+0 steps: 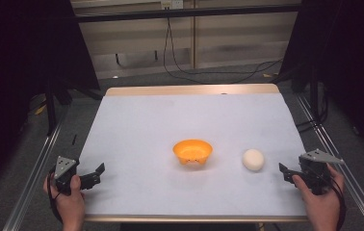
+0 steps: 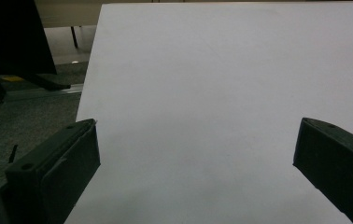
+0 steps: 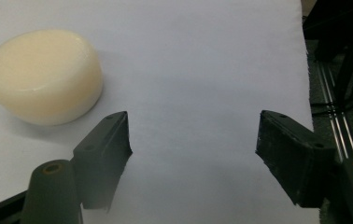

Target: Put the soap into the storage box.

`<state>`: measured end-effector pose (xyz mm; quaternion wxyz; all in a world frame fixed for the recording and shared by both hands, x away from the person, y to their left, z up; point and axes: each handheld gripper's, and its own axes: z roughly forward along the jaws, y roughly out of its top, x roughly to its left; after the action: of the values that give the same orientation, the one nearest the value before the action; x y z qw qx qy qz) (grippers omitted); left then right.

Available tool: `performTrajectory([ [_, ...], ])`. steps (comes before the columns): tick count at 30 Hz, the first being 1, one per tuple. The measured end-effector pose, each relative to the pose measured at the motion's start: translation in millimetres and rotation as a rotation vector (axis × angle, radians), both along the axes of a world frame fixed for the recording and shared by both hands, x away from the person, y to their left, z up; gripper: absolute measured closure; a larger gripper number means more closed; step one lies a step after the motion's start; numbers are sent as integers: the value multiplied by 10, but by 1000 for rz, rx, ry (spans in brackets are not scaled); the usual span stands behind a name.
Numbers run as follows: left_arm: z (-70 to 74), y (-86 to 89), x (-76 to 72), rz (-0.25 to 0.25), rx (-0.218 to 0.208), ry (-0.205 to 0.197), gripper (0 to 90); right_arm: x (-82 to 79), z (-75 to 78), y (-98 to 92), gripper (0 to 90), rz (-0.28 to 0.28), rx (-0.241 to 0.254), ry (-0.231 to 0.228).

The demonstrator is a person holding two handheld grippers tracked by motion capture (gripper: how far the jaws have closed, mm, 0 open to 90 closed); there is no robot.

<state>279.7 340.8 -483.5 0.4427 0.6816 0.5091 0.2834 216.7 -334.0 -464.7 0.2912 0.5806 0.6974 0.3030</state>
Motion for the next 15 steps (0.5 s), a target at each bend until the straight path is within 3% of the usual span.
performTrajectory([
  [3, 0, 4, -4, 4, -6, -3, 3, 18, 2, 21, 236, -29, -55, 35],
  [6, 0, 4, -5, 4, -6, -3, 3, 33, 17, 32, 238, -16, -15, 79],
  [8, 0, 3, -6, 3, -6, -3, 3, 28, 39, 50, 236, -2, -18, 99],
  [13, 2, 2, -7, 1, 3, -5, 3, 45, 84, 35, 174, 41, 23, 128],
  [15, 2, 2, -8, 0, 4, -6, 3, 54, 89, 24, 174, 50, 13, 124],
])
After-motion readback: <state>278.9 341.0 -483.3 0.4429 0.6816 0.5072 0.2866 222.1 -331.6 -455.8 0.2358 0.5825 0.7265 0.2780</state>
